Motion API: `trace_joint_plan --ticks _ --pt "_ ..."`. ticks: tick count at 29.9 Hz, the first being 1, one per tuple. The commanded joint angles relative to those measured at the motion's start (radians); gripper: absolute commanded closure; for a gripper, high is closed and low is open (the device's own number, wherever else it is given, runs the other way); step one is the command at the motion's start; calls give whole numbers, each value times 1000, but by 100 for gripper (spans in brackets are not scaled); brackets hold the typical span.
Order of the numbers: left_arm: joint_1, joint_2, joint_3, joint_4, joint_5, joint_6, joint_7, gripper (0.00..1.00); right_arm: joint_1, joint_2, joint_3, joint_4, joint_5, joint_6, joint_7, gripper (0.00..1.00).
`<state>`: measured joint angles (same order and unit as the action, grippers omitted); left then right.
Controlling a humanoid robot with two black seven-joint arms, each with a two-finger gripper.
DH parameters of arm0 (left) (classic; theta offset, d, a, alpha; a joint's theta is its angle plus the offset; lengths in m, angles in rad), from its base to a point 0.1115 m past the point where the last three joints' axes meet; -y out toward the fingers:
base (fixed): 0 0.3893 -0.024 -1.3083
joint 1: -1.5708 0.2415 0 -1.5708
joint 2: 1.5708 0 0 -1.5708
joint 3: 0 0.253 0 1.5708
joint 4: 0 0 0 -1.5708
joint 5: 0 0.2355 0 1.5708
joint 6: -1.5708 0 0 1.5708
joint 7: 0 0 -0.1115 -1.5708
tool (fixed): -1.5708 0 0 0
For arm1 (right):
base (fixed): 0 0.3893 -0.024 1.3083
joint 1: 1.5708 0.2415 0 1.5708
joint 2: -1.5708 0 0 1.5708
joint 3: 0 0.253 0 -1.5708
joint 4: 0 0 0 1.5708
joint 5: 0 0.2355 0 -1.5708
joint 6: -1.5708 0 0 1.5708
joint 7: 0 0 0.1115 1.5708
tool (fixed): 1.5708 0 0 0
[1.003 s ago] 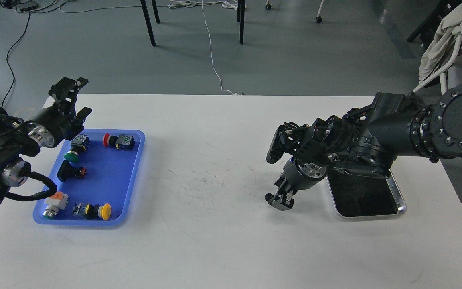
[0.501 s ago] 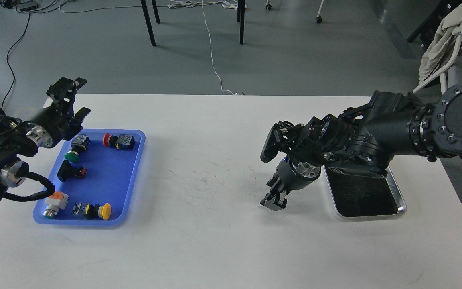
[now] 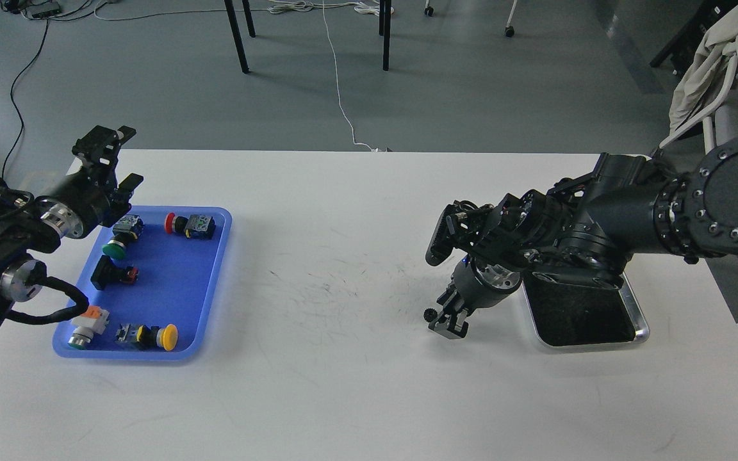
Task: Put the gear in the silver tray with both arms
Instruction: 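Close the right gripper on the black gear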
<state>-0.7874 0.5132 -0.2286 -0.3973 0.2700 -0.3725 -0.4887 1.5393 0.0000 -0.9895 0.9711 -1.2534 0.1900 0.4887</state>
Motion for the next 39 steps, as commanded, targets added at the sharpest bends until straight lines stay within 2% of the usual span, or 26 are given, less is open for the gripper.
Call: trace_joint_plan --ticks 1,11,39 --pt "5 4 0 0 -2 0 0 3 2 0 2 -2 0 0 0 55" --pt "5 7 0 0 -2 0 0 3 -5 0 3 -14 0 0 0 63" --pt "5 7 0 0 -2 0 0 3 -24 0 20 -31 5 -4 0 70"
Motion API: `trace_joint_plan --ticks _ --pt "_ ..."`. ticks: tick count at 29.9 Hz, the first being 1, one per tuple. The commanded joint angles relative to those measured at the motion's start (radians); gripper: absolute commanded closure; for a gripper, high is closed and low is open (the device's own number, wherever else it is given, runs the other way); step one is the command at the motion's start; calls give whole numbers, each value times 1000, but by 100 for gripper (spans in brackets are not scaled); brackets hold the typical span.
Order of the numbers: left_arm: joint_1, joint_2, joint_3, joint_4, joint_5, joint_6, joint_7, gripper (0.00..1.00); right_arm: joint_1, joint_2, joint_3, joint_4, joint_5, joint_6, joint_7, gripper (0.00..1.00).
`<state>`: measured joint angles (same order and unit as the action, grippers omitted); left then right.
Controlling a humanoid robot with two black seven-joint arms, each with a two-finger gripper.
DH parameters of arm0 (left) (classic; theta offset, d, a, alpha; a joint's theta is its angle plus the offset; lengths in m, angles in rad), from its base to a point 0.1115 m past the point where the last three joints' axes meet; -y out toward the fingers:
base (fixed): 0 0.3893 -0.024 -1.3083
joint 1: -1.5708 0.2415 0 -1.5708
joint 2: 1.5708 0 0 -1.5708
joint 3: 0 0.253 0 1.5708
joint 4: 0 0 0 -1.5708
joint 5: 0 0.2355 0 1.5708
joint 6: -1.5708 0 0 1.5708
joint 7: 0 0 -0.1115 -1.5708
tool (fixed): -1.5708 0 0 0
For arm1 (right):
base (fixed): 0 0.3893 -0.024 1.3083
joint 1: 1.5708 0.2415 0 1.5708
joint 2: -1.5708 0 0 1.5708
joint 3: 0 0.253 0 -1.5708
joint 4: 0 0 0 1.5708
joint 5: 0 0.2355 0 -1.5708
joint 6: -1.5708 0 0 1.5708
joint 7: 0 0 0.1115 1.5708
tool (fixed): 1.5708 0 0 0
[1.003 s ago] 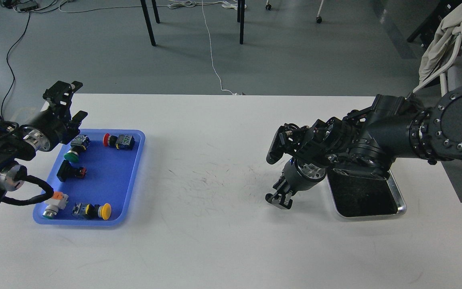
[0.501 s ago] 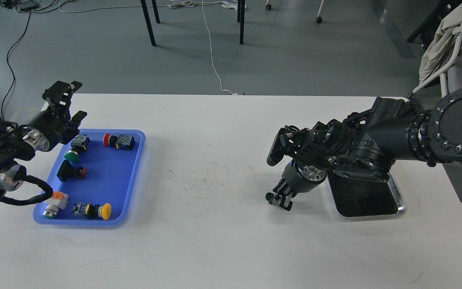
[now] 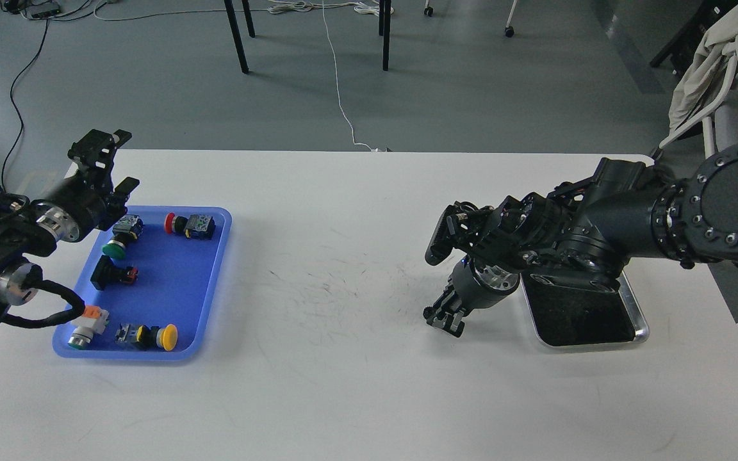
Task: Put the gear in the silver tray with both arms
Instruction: 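Close the right gripper on the black gear, then carry the held gear over the silver tray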
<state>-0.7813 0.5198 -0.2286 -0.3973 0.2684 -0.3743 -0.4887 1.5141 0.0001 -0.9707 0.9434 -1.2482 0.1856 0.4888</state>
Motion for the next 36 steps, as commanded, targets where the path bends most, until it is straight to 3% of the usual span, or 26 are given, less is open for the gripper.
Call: trace_joint_plan --ticks 1,21,36 --pt "0 0 0 0 0 0 0 3 5 0 1 0 1 0 0 70" --pt "0 2 0 0 0 2 0 3 9 0 -2 -5 -2 5 0 99" --pt "-1 -7 2 0 2 2 0 3 126 0 -68 43 -8 12 0 99"
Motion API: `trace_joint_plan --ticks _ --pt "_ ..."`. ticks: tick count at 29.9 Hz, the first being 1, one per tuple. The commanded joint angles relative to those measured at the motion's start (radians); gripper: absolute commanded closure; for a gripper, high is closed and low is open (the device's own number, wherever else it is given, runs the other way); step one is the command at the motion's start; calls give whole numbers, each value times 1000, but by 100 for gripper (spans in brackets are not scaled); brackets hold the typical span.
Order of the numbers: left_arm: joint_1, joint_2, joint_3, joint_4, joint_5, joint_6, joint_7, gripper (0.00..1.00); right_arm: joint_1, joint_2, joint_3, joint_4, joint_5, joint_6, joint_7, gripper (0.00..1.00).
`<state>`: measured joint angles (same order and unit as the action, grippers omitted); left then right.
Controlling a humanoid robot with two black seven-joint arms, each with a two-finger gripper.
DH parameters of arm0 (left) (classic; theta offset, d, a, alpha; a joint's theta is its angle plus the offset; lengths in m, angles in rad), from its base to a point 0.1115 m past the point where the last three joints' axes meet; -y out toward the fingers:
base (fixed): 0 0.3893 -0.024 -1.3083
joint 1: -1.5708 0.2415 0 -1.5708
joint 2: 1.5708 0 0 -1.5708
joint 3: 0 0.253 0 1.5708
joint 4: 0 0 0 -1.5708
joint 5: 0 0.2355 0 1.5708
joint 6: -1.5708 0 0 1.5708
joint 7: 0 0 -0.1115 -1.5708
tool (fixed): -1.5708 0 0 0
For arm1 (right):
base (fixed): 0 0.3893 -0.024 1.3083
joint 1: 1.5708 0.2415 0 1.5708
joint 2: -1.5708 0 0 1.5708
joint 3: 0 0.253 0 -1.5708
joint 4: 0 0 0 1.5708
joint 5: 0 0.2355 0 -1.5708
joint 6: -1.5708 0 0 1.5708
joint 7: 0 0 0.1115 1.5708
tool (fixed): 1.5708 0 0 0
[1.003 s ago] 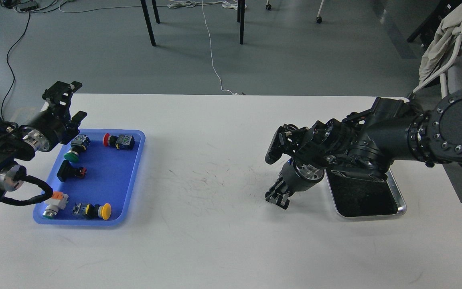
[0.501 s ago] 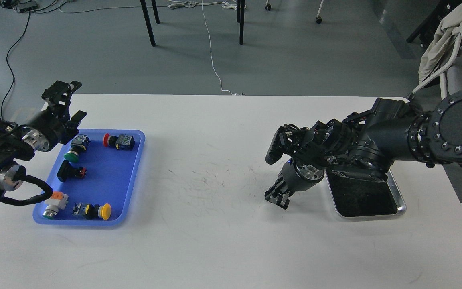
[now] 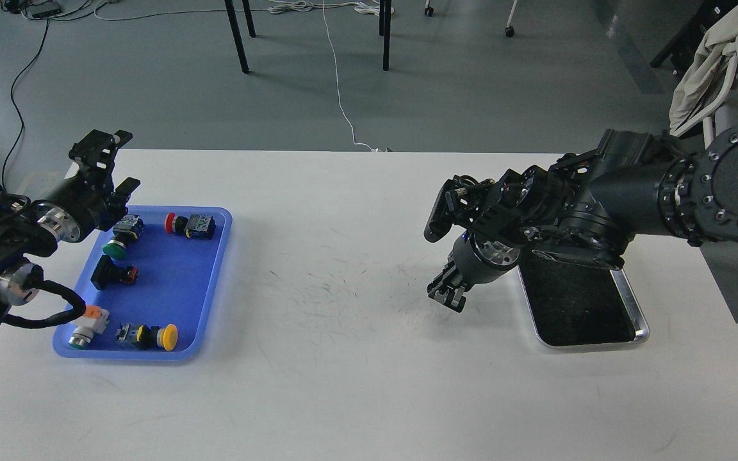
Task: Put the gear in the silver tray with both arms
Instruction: 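Carry the held gear over the silver tray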
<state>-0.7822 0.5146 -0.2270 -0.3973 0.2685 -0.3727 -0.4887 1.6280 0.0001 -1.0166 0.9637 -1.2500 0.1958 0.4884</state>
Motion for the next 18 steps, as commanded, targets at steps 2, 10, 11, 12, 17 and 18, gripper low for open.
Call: trace_joint_plan --ticks 2,10,11,12,17,18 --pt "0 -7 0 0 2 0 0 3 24 -44 -36 49 -12 2 0 99" --pt "6 -11 0 0 2 0 0 3 47 -236 -86 86 -71 2 0 99" --pt "6 -11 0 0 2 0 0 3 53 -250 -88 87 -72 2 0 99" --pt "6 -13 0 0 2 0 0 3 59 -265 -91 86 -74 2 0 99" --pt "6 -13 -2 0 2 0 0 3 47 -319 -109 76 -78 2 0 99" --pt "6 -13 0 0 2 0 0 3 43 -325 -112 76 -80 2 0 99"
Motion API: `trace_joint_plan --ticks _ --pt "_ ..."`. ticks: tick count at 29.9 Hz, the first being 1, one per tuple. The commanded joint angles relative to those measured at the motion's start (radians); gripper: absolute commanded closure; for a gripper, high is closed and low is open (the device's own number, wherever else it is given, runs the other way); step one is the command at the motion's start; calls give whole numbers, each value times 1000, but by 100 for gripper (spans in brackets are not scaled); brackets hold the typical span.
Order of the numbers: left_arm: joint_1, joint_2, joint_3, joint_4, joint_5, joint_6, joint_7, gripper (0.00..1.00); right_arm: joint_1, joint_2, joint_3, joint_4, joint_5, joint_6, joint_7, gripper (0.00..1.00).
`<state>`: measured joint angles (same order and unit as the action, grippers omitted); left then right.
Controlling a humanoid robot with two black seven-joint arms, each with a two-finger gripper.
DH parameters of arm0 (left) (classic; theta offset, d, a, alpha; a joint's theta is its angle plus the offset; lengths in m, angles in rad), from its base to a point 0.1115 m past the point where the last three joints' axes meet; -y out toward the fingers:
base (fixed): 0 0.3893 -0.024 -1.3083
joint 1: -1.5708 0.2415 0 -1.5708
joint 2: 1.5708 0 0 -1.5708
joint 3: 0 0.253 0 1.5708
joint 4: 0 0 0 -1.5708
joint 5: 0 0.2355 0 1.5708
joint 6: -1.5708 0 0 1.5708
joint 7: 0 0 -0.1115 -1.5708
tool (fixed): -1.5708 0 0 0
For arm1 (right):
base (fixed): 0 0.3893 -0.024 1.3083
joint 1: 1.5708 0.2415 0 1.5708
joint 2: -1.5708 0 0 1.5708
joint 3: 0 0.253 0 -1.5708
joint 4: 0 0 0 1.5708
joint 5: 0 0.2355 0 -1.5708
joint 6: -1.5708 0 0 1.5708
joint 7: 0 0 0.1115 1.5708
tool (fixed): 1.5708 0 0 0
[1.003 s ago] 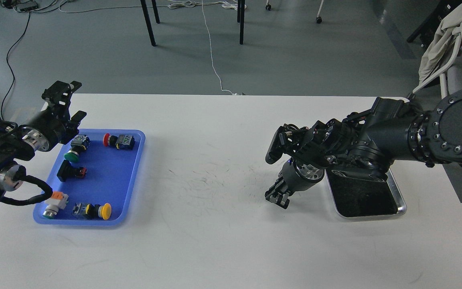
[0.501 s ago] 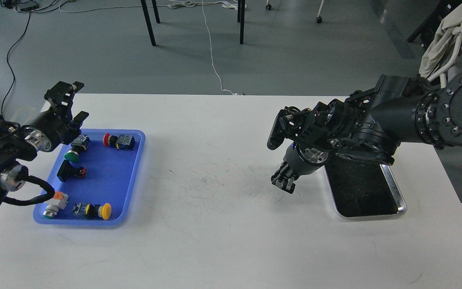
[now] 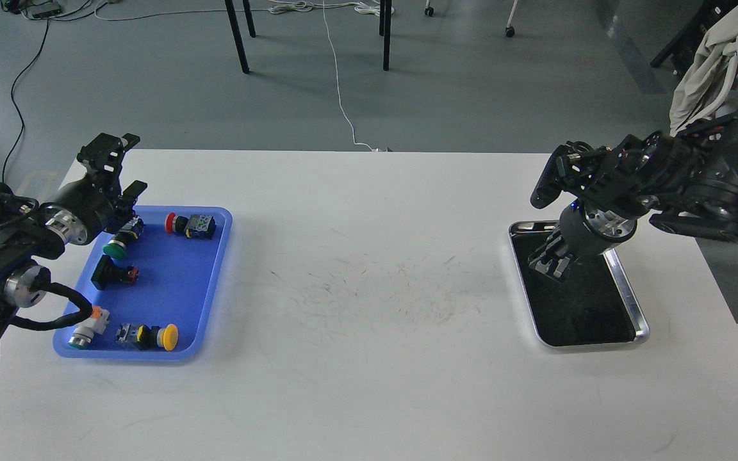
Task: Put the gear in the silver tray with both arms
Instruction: 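Carry the held gear over the silver tray, then lower the gear into the silver tray and open the right gripper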
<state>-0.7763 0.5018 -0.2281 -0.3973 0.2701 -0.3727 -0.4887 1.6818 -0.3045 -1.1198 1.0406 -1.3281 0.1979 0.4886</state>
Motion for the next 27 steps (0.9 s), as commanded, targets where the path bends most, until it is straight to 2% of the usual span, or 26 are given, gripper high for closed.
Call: trace_joint_plan --ticks 1,10,27 --pt "0 0 1 0 0 0 0 3 -16 -25 -14 -1 -3 0 0 99" --pt "3 1 1 0 -2 0 0 3 -99 -45 -18 -65 -6 -3 0 99" --pt "5 3 4 0 0 -2 0 3 -145 -27 -14 -82 -6 -5 0 98"
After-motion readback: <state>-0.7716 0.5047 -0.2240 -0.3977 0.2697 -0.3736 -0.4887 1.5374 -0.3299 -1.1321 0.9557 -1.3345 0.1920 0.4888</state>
